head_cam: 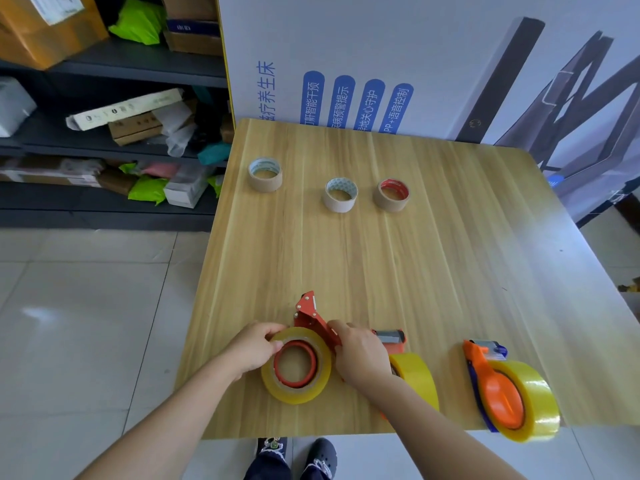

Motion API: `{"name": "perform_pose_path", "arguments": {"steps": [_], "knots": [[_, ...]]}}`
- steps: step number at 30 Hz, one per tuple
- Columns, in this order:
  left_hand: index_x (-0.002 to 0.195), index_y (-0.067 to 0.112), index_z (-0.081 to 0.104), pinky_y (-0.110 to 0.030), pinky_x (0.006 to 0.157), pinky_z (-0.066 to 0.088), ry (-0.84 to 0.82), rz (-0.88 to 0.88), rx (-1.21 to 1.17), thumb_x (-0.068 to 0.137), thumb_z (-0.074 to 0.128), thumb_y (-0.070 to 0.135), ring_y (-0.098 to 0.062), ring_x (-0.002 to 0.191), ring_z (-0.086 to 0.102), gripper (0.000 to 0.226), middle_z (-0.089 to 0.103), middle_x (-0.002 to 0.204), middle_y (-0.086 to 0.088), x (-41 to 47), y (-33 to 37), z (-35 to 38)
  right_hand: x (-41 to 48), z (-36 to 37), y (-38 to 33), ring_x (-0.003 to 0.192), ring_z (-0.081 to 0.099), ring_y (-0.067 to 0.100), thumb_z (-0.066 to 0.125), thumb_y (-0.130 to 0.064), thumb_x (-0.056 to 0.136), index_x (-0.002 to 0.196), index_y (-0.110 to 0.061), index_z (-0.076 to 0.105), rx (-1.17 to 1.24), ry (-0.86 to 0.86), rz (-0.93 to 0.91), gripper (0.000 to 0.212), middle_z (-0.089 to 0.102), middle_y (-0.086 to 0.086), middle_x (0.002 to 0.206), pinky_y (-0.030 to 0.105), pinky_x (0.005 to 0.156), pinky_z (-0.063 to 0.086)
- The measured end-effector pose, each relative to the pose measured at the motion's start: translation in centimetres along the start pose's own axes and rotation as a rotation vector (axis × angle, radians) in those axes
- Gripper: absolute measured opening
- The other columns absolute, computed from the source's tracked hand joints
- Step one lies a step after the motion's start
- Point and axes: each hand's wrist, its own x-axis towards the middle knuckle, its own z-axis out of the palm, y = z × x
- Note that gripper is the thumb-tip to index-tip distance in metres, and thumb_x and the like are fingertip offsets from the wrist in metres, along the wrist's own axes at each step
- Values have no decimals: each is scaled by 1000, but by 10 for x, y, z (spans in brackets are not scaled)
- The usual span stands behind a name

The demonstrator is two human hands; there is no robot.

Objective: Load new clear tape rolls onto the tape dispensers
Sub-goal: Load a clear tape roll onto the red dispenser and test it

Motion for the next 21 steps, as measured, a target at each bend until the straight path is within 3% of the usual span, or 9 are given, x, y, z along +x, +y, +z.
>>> {"name": "perform_pose_path", "arguments": {"steps": [3,5,7,10,13,17,21], "knots": [[133,33,53,-39,107,37,116,-15,184,97,49,30,-24,130,41,36,45,133,-3,3,-2,5,0,1,-3,96,62,28,44,-15,95,123,-21,55,23,9,6,30,65,6,105,40,77,55],[134,40,49,-40,105,34,170,-17,386,98,43,37,-24,130,39,36,47,133,-1,1,2,8,-1,3,-8,95,63,27,45,-24,97,123,-19,54,61,-7,12,29,66,6,104,39,77,55],[135,40,47,-40,103,30,196,-15,442,99,39,38,-22,129,42,37,47,136,-1,-1,3,12,-1,7,-15,94,64,25,49,-36,96,122,-18,53,94,-38,22,32,67,5,104,36,76,56],[135,39,48,-40,107,36,170,-28,333,98,43,36,-25,133,42,37,38,148,-5,-3,0,13,0,15,-24,90,65,24,61,-42,88,119,-20,46,82,-72,57,41,67,3,102,33,66,53],[134,32,52,-36,107,38,128,-13,239,98,45,33,-24,134,41,36,38,149,-5,-8,-2,9,-1,19,-28,84,66,25,63,-29,87,119,-21,41,57,-71,94,40,67,2,97,33,59,51],[129,21,58,-31,102,39,91,19,-30,100,44,27,-18,126,48,33,55,137,2,-17,-2,-4,3,16,-30,75,66,23,55,-23,87,113,-25,48,112,-2,129,28,65,-2,83,34,58,54],[134,21,53,-33,107,32,35,-19,-253,100,43,31,-18,132,42,36,51,139,5,-24,-4,-10,2,9,-33,79,67,20,55,-24,87,119,-28,51,160,14,131,32,66,-3,87,35,64,59]]}}
